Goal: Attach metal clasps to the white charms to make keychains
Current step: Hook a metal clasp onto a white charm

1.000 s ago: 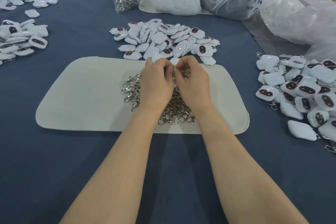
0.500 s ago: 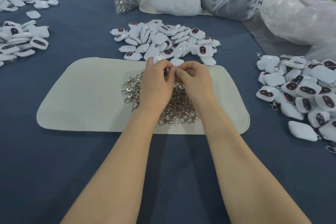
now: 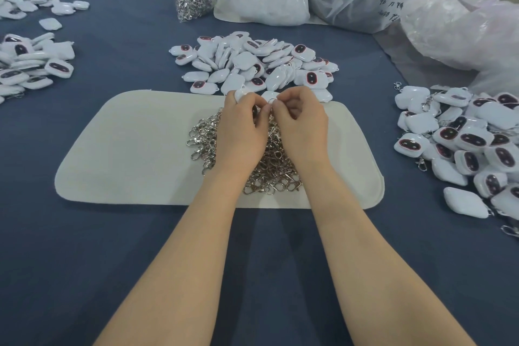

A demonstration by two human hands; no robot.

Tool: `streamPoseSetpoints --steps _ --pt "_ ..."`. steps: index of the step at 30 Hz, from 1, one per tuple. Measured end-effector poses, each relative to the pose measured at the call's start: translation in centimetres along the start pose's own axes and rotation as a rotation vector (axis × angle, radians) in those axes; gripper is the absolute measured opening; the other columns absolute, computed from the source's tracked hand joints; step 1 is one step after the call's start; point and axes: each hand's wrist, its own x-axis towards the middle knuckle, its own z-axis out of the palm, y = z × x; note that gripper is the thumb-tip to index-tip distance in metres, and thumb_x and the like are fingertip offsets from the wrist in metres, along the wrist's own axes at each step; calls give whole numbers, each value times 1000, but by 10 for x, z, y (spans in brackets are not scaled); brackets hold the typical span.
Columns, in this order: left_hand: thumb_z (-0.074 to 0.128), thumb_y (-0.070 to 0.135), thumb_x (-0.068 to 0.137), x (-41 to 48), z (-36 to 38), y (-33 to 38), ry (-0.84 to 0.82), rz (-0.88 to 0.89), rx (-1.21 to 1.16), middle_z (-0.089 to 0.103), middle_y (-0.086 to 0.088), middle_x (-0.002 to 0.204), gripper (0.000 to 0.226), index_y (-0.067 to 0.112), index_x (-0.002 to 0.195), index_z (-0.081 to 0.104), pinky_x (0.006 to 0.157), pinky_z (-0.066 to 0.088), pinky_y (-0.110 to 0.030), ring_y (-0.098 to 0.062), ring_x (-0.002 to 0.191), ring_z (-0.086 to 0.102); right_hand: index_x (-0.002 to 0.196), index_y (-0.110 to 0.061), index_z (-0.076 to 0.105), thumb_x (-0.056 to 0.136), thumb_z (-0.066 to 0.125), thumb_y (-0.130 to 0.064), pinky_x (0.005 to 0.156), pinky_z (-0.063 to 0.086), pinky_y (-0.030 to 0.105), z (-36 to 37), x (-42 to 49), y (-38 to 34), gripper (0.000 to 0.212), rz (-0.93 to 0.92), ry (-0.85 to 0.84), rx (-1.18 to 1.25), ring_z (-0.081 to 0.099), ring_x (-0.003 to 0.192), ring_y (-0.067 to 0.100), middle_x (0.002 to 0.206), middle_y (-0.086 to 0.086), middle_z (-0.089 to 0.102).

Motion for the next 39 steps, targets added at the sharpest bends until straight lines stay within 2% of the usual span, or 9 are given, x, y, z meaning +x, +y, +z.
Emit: streamPoseSetpoints --steps 5,10,14,17,23,28,33,36,39 --pt "58 17 92 0 0 0 20 -2 -22 45 1 100 9 12 95 65 71 41 -16 2 69 48 86 -18 55 87 60 -4 68 44 8 -1 -1 -1 15 -13 -26 -14 55 73 -1 78 -13 58" --pt "58 16 90 -2 -2 2 26 -15 -34 45 1 97 8 13 92 65 77 45 -22 -9 76 51 87 -15 56 87 61 -5 67 42 5 0 -2 3 11 -59 -59 -64 52 69 -12 76 -16 56" --pt "56 15 91 -2 -2 2 13 -8 -39 45 -1 100 8 12 94 64 79 45 -23 -2 74 49 88 -15 55 87 60 -4 67 41 4 0 -1 5 13 -69 -69 -71 52 69 -12 77 -15 56" --pt "55 15 92 -1 -2 2 3 -13 -29 44 -1 101 9 11 95 63 80 47 -27 -10 78 51 85 -16 53 87 60 -3 65 41 4 0 0 6 15 -63 -89 -71 52 67 -13 76 -15 56" --pt "53 13 93 -1 -2 1 -21 -8 8 43 -4 101 9 10 94 61 79 44 -31 -21 83 53 83 -18 50 86 59 -2 63 41 6 0 0 8 18 -70 -123 -95 52 64 -6 74 -13 56" --pt "51 12 93 -1 -2 -1 -20 -11 13 43 -4 102 9 10 95 60 76 41 -27 -16 81 46 83 -18 51 86 58 -4 64 41 6 1 -1 10 16 -97 -131 -130 52 66 -3 73 -14 56" --pt "51 12 93 -1 -1 -2 -4 -35 10 43 -3 101 10 10 95 60 76 41 -26 -16 81 47 82 -19 50 86 58 -4 71 46 17 3 -3 10 18 -96 -131 -127 56 72 7 74 -14 56" --pt "51 13 93 -1 0 -1 -6 -43 -1 44 -3 102 10 10 96 61 79 43 -27 -18 83 51 83 -17 50 86 58 -4 70 44 17 3 -3 10 15 -89 -122 -132 55 72 10 74 -12 56" --pt "54 14 93 0 -1 0 -23 -42 -15 47 -3 101 9 13 95 63 75 39 -19 -14 80 51 83 -14 50 86 58 -2 66 43 15 2 -1 10 14 -80 -93 -122 54 70 12 74 -9 55"
